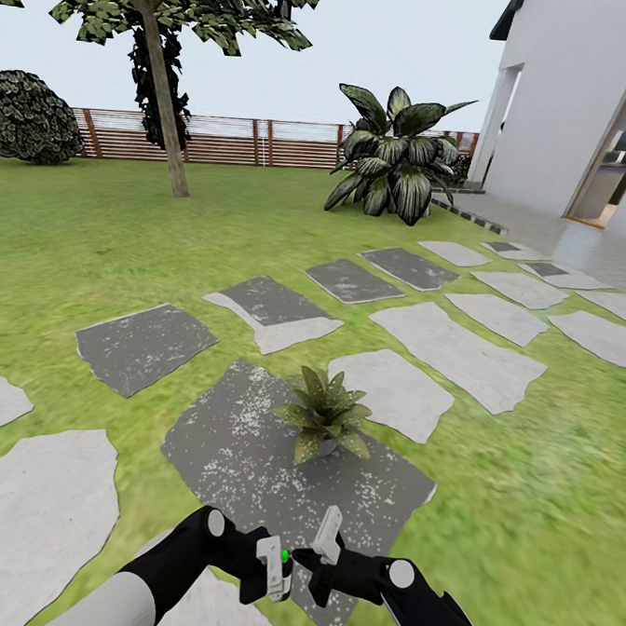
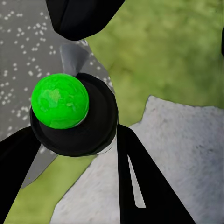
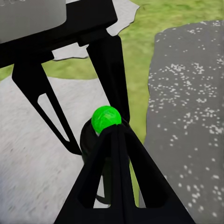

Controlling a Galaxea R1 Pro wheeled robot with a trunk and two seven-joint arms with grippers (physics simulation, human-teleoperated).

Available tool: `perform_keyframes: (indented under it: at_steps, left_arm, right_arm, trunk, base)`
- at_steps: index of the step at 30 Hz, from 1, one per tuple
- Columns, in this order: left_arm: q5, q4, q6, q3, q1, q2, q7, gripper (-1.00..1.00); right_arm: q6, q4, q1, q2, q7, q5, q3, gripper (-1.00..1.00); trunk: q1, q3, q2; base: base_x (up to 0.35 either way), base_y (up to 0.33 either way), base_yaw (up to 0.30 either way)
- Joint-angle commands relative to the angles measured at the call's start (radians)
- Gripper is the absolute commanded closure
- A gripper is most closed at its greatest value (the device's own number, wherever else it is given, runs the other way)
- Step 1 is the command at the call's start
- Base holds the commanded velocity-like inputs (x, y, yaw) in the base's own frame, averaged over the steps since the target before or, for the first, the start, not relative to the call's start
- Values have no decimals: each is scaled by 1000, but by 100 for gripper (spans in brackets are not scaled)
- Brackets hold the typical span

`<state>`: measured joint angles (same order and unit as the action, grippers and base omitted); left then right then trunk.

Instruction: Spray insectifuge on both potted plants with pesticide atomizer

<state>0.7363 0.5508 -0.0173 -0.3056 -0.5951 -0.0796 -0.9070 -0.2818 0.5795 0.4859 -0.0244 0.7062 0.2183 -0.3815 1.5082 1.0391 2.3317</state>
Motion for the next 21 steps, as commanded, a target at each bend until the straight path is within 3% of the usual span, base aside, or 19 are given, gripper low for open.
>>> perform_keyframes:
  at_steps: [1, 16, 21]
  left_arm:
    - [6, 1, -2, 0, 0, 0, -3, 100]
    - [2, 1, -2, -1, 0, -11, -3, 100]
    - [9, -10, -1, -5, -4, -4, -2, 100]
  right_arm:
    - [-6, 0, 0, 0, -1, 10, 1, 100]
    - [-6, 0, 0, 0, -1, 10, 1, 100]
    - [-6, 0, 0, 0, -1, 10, 1, 100]
  trunk:
    - [0, 1, 0]
    - [0, 1, 0]
    - [0, 1, 0]
  base:
    - [0, 0, 0]
    - [0, 0, 0]
    - [0, 0, 0]
